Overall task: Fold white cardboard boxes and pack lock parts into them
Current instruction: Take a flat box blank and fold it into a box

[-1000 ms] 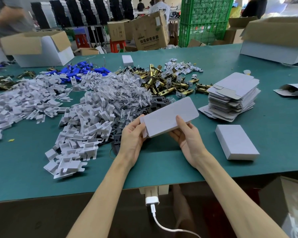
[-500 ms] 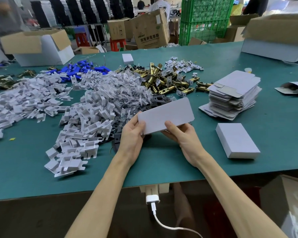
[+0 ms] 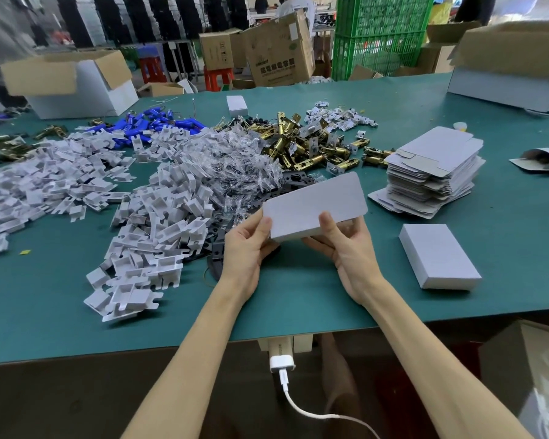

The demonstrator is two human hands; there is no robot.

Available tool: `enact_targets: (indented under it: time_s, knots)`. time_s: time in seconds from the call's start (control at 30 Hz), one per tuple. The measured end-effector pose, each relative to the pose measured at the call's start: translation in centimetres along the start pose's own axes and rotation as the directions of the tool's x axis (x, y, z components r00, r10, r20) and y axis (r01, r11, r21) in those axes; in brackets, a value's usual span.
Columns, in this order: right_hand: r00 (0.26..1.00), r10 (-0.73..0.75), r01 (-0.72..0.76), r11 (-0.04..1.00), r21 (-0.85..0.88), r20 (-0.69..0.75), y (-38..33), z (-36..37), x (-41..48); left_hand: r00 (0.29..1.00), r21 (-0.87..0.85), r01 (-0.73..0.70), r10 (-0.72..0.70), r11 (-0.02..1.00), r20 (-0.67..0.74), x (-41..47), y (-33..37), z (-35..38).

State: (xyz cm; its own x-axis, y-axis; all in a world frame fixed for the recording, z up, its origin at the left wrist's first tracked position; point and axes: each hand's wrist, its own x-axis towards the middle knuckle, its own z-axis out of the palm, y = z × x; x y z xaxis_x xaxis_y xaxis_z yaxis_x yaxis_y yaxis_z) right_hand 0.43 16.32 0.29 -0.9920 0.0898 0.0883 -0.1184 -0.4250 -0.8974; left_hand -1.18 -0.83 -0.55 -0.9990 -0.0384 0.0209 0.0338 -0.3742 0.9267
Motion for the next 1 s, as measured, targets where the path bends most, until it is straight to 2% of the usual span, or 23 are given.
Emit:
enact_targets:
  time_s: [0.23,0.43,0.67,1.0]
  knots:
    - [0.998,-0.012,0.013,1.0,0.002,-0.054,0.5,-0.46,0.36,0.992,0.045,-0.053,0.057,0.998,-0.116,-0.18,-0.23,0.02]
    - [1.0,-0.009,0.009,0.998,-0.065,-0.007,0.61,-0.51,0.27,0.987,0.082,-0.055,0.067,0.995,-0.147,0.07,-0.52,-0.02]
    - [0.996,-0.057,0.06,0.997,-0.048,0.062,0.45,-0.4,0.19,0.989,0.091,-0.073,0.084,0.993,-0.125,0.02,-0.28,0.0]
    - [0.993,-0.029,0.042,0.993,-0.107,0.118,0.73,-0.59,0.07,0.96,0.017,-0.072,0.074,0.997,-0.269,0.33,-0.43,-0.04]
